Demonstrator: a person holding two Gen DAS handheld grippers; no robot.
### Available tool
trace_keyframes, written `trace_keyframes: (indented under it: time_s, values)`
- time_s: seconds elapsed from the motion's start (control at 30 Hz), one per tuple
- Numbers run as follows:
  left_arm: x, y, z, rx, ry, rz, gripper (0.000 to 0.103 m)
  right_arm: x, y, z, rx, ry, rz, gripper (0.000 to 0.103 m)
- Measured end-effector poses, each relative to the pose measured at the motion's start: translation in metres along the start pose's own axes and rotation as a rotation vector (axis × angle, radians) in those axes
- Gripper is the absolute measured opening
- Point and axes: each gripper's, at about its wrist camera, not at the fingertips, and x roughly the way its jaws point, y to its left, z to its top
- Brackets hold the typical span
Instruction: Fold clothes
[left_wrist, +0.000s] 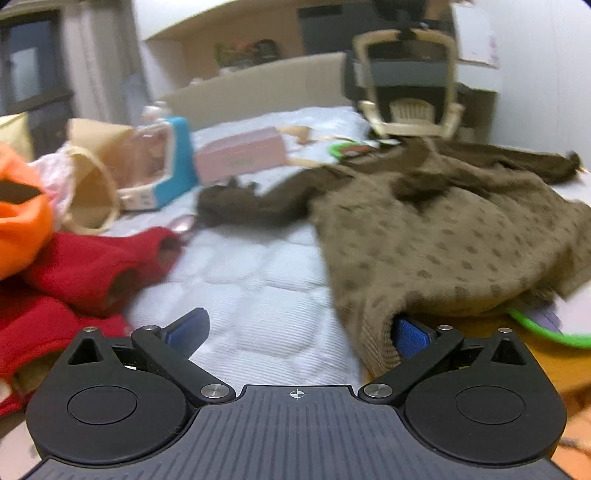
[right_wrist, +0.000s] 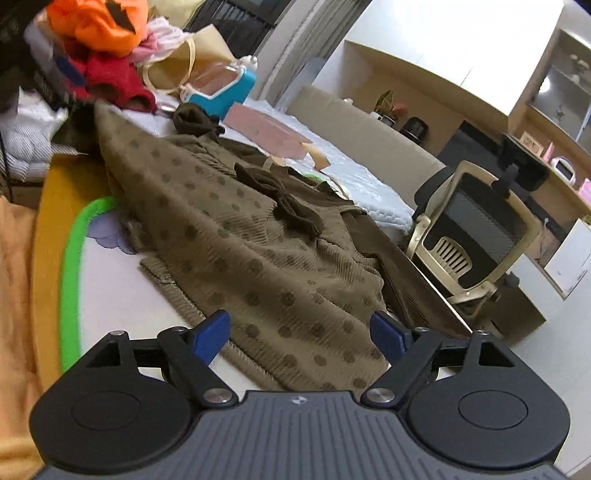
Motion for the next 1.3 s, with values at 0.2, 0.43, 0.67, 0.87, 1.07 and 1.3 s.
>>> trace_keyframes:
  time_s: [0.2,0.43,0.67,0.87,1.07,1.3]
  values:
    - [-0.004,0.003,-0.005,0.014,0.007,0.004,0.103,-0.005,-0.020,-0.020,-0.060,0.064,-0.099,0.083]
    - [-0.001,-0.002,-0.015,0.055,0.043,-0.030,0.103,-0.011,-0.021,-0.048,-0.216,0.148,-0.223,0.083]
    - [0.000,-0.003,-0.018,0.057,0.052,-0.040,0.103,0.006,-0.017,-0.035,-0.305,0.045,-0.415,0.082]
    - [-0.007,0.003,-0.017,0.102,0.055,0.022,0.103,-0.017,-0.068,-0.041,-0.116,0.087,-0.548,0.081]
    - [-0.017,0.003,-0.018,0.240,0.113,-0.180,0.103,-0.027,-0.052,-0.059,-0.171,0.151,-0.384,0.082]
    - [-0.029,0.011,0.005,0.093,0.043,-0.505,0.103,-0.052,-0.073,-0.045,0.094,0.097,-0.207,0.085]
